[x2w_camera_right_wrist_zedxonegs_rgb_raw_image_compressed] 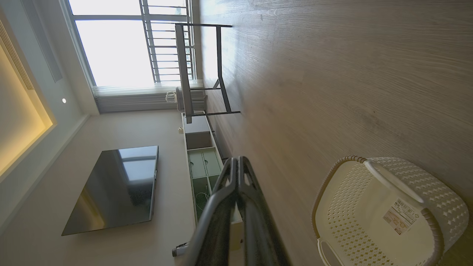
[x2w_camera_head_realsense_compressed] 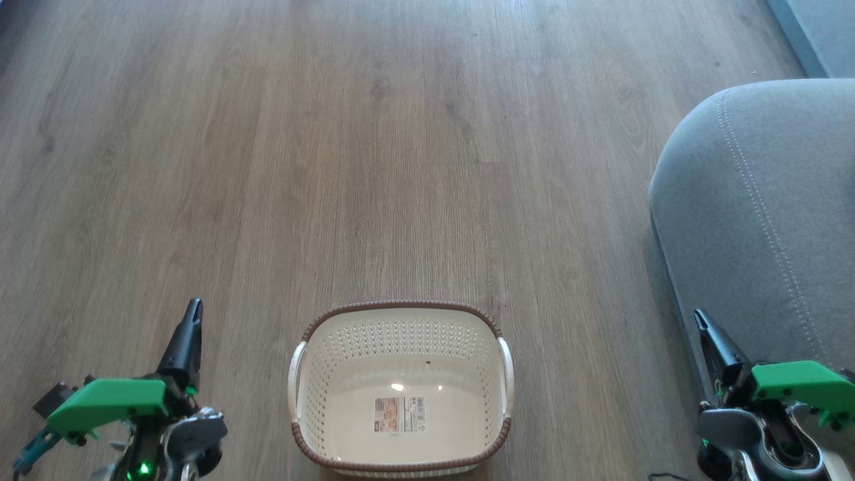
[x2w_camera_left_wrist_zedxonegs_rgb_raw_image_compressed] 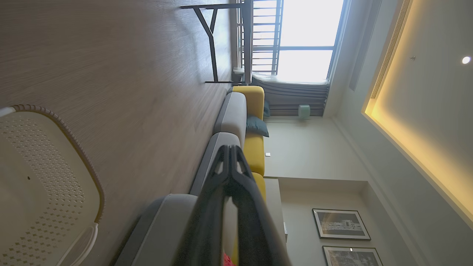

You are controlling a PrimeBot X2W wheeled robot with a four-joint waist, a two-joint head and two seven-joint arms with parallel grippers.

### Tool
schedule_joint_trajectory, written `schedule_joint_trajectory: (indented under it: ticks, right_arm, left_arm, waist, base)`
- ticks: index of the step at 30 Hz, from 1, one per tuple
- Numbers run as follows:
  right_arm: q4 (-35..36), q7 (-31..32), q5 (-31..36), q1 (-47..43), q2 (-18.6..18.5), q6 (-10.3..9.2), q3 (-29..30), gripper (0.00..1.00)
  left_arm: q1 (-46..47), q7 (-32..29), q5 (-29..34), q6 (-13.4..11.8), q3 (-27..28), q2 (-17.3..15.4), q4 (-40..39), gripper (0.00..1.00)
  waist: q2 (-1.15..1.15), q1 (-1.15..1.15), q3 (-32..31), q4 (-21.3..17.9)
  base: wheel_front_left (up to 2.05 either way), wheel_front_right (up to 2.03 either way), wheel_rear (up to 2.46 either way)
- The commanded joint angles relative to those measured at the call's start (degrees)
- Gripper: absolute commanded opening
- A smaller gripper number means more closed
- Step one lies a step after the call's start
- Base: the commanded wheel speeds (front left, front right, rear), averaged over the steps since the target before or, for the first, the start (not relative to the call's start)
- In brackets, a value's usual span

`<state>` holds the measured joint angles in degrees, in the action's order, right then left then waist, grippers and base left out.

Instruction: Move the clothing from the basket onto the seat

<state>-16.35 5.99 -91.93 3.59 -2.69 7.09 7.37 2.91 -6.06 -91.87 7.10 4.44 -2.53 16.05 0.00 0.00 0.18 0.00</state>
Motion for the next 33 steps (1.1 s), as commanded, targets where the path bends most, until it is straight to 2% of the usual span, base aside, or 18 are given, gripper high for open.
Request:
schedule_joint_trajectory:
  ticks: [1,33]
  right_arm:
    - [2.33,0.42,-0.31,2.59,-0.3,0.4,-0.94,0.0]
    - [2.33,0.47,-0.26,2.59,-0.26,0.4,-0.87,0.0]
  left_arm:
    - [3.28,-0.42,-0.3,0.38,2.07,-0.34,-1.99,0.0]
    - [3.28,-0.42,-0.3,0.38,2.07,-0.34,-1.99,0.0]
  waist:
    - [0.0,0.0,0.0,0.0]
    - [0.0,0.0,0.0,0.0]
  base:
    - [0.0,0.0,0.0]
    - [0.0,0.0,0.0]
